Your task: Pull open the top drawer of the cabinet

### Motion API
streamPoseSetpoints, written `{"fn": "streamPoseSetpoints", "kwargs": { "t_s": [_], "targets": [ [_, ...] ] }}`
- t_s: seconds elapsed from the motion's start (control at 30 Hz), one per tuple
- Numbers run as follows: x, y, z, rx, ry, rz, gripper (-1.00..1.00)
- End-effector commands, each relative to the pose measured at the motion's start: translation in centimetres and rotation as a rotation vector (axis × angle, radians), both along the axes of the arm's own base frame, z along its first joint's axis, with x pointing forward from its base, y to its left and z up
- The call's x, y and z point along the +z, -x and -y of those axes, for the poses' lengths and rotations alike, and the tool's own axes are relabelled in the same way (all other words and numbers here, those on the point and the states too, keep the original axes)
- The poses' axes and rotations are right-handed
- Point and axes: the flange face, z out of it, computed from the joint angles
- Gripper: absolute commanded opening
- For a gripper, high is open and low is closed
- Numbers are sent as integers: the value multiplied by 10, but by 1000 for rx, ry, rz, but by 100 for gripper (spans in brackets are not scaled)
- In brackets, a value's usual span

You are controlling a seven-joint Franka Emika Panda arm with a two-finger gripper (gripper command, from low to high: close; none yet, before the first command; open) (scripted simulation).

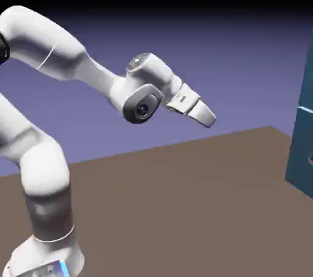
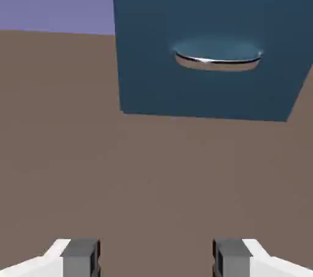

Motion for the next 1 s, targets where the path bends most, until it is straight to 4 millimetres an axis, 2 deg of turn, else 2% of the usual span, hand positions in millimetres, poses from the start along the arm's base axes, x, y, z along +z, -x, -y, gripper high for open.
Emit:
{"fn": "streamPoseSetpoints", "kwargs": {
  "t_s": [0.0, 0.23, 0.5, 0.73, 0.97],
  "targets": [
    [12, -3, 4, -25, -6, 22, 0],
    [87, -21, 19, -175, -49, 174, 0],
    [156, -38, 17, -291, -107, 326, 0],
    [195, -60, 2, -351, -169, 431, 0],
    [212, -94, -16, -383, -248, 504, 0]
  ]
}}
